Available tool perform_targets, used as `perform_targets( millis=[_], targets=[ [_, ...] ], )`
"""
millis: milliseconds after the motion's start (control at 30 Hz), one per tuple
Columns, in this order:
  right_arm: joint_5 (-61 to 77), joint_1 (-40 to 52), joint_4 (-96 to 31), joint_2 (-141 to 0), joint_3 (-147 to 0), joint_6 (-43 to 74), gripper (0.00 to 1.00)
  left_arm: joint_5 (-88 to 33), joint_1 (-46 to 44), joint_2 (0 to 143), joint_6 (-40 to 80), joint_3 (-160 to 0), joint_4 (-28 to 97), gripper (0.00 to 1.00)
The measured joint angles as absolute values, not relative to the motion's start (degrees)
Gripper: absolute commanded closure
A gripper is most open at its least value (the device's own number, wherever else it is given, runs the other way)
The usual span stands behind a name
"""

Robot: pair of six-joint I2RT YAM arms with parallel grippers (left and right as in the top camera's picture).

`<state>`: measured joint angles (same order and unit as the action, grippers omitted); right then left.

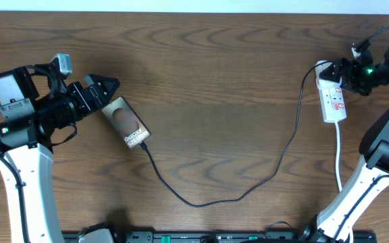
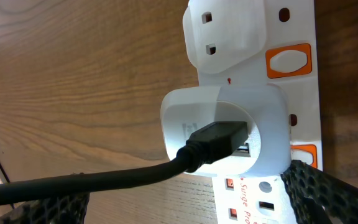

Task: Plug charger to phone and switch on socket

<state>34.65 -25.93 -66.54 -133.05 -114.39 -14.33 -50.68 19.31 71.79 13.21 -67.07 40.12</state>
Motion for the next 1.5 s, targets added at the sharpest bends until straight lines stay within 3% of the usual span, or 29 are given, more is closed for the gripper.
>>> perform_targets(
  millis=[1500],
  targets=[
    [32.3, -25.4, -66.8, -136.0, -115.4, -12.3, 0.01, -50.7, 19.3, 71.8, 13.2, -67.1, 40.2, 0.1]
  ],
)
